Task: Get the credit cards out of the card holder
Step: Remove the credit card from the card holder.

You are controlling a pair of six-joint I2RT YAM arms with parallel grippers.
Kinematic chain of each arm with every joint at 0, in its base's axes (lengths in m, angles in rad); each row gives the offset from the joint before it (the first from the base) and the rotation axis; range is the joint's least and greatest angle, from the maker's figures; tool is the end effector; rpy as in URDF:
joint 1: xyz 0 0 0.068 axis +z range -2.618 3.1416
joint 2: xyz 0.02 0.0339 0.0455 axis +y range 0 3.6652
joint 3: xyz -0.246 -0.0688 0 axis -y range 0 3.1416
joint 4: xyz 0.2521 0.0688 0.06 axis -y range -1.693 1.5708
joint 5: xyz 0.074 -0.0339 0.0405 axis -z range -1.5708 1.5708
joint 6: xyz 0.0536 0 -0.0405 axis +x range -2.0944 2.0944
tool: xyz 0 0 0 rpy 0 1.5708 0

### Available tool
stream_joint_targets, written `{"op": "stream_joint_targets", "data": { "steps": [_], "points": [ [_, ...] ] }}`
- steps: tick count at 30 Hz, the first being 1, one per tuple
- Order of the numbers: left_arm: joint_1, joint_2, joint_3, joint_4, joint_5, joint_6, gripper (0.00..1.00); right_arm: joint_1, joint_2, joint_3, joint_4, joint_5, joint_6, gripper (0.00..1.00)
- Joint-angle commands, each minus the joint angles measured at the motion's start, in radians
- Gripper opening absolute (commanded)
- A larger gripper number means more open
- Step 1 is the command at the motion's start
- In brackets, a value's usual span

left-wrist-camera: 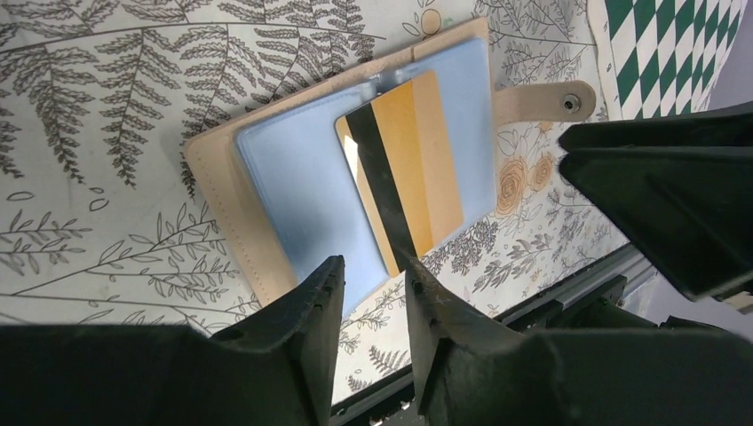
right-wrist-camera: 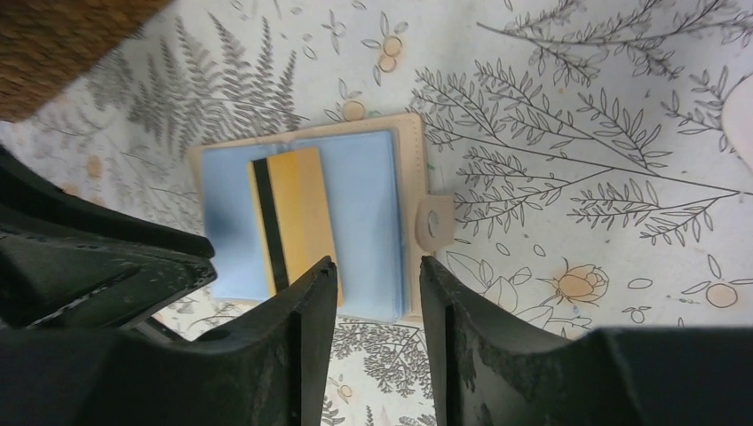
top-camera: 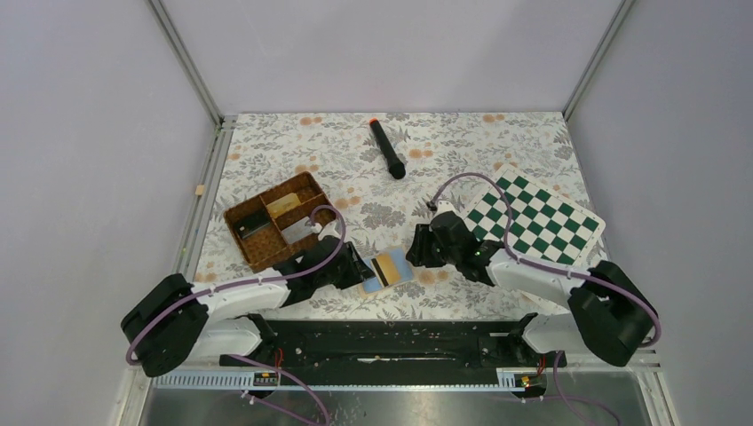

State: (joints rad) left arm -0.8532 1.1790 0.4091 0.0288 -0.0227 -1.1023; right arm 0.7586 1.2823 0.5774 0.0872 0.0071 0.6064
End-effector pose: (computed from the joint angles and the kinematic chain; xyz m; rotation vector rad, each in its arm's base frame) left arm 0.1607 -0.1822 0.1223 -0.3246 2.4916 -0.9017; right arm 0.2071 0.1957 0.1578 -0.1701 2.2866 0.7403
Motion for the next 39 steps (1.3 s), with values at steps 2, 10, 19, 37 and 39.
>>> {"op": "stream_joint_targets", "data": {
  "steps": [2,10,19,37,39],
  "points": [
    [0.005,0.045,0.005,0.146,-0.016,0.005,0.32,0.001,0.115,0.107,-0.027,-0.091,-0.029,0.39],
    [0.003,0.1,-0.036,0.215,-0.049,-0.023,0.33,0.002,0.222,0.135,0.138,-0.35,0.057,0.18],
    [0.003,0.113,-0.041,0.23,-0.061,-0.017,0.34,0.001,0.346,0.135,0.154,-0.321,0.09,0.19],
    [0.003,0.139,-0.075,0.301,-0.079,-0.015,0.4,-0.021,0.359,-0.001,0.298,-0.321,0.194,0.17],
    [0.003,0.138,-0.074,0.292,-0.084,-0.015,0.4,-0.023,0.329,0.012,0.244,-0.29,0.17,0.18]
  ]
}}
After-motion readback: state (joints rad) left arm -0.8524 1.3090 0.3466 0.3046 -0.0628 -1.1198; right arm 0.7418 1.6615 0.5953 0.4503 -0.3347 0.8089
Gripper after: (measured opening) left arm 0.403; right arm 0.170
